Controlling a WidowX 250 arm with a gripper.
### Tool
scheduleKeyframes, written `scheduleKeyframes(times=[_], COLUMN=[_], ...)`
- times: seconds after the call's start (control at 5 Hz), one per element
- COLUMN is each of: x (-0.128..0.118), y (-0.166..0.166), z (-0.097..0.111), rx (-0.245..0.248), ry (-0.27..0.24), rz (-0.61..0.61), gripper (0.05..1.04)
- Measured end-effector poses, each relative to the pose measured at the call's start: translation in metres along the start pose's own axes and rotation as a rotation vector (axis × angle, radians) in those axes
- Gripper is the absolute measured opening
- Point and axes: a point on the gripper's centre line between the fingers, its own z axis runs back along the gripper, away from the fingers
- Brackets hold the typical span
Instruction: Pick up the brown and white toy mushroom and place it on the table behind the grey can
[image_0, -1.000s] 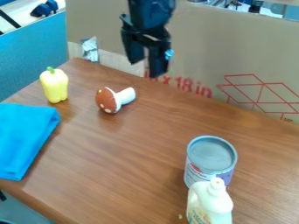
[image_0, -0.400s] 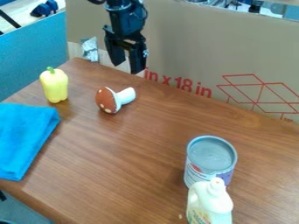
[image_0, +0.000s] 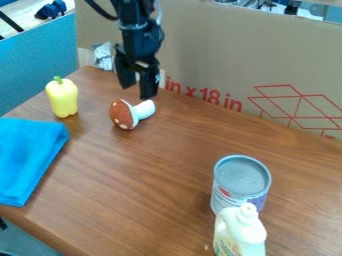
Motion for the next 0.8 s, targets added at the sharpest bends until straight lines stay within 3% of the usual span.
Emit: scheduleKeyframes(times=[0.2, 0.8], x=[-0.010, -0.011], y=[-0.005, 0.009], z=[-0.017, -0.046], rx=[-0.044, -0.005], ry=[0.096, 0.166], rz=[-0.038, 0.004], gripper=[1.001, 1.001])
